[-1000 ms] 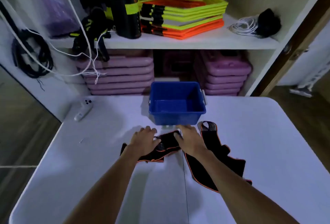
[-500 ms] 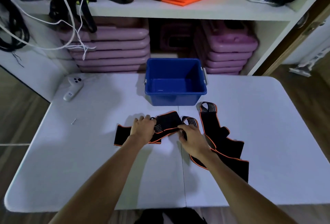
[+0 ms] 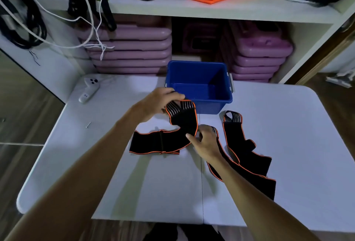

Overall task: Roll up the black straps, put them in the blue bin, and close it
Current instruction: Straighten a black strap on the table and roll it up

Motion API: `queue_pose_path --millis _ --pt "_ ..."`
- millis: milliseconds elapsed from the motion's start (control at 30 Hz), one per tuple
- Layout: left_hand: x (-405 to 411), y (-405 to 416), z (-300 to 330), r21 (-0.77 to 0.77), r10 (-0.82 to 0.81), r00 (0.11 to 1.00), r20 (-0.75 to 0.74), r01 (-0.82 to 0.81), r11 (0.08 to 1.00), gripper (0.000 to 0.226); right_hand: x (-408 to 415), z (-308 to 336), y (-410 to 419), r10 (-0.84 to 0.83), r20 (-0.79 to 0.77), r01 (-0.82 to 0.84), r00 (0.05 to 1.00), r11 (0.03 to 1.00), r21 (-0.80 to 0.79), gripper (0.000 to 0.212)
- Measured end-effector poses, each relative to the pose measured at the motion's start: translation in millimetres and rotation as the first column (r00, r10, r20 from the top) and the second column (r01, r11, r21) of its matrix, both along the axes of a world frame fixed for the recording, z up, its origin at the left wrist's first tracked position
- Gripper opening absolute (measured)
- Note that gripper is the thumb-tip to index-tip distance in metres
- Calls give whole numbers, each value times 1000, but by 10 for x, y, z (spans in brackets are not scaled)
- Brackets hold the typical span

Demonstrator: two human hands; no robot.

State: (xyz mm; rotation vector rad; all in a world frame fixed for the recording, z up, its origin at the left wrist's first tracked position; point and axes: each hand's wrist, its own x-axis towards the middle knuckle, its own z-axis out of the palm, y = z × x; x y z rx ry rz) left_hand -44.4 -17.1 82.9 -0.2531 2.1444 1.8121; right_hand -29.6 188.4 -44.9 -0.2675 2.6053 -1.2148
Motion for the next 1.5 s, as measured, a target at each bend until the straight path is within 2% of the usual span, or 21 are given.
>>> queue_pose_path --millis 100,200,267,333,433,533,700,767,833,933,1000,1100,1267,1367,1400,1500 --pt "-15 -178 71 120 124 992 -9 -122 985 21 13 148 -84 -18 62 29 998 982 -186 19" --pt "-2 -414 76 227 218 975 40 -221 948 28 -10 283 -142 -106 231 192 967 900 -392 5" --pt "19 -597 4 246 273 960 67 -281 928 22 -54 314 -157 -108 296 229 949 882 -411 3" --pt "40 -770 -132 189 336 936 101 -350 918 16 -93 314 -174 -48 301 163 952 914 -371 7" --pt "120 -972 -373 11 456 879 141 -462 887 2 -142 208 -189 32 289 47 957 964 -263 12" --pt "191 -1134 -586 -100 549 819 165 -540 836 12 -145 60 -181 89 223 -65 971 991 -113 20" --pt "189 -1372 -970 -223 619 764 184 -580 783 22 -45 -190 -107 201 248 -238 948 962 130 46" --pt "186 -1360 -1084 -256 596 781 188 -547 797 45 8 -216 -108 224 218 -265 950 947 182 51" --pt "275 -1223 -1174 -365 566 816 121 -494 789 61 22 -229 -128 228 202 -265 952 948 176 49" --pt "649 -869 -1309 -567 510 828 -233 -542 621 55 -7 -222 -158 173 150 -187 973 979 81 50" --pt "979 -629 -1449 -623 354 863 -360 -505 597 54 -44 -197 -186 131 110 -138 985 989 49 46" --pt "1348 -434 -1639 -736 163 939 -302 -339 587 59 -114 -166 -250 103 61 -103 993 995 2 41" --pt "1566 -495 -1731 -743 167 956 -240 -291 602 64 -197 -135 -347 33 34 -31 999 997 -67 35" --pt "1657 -540 -1703 -810 14 989 -149 -130 572 64 -205 -174 -355 30 28 -28 999 998 -61 34" --pt "1686 -530 -1688 -844 -26 992 -125 -92 529 64 -188 -185 -340 23 17 -22 1000 998 -63 34" --pt "1730 -442 -1667 -956 -59 994 -91 -71 285 72 -72 -178 -233 31 -126 -39 992 998 -59 30"
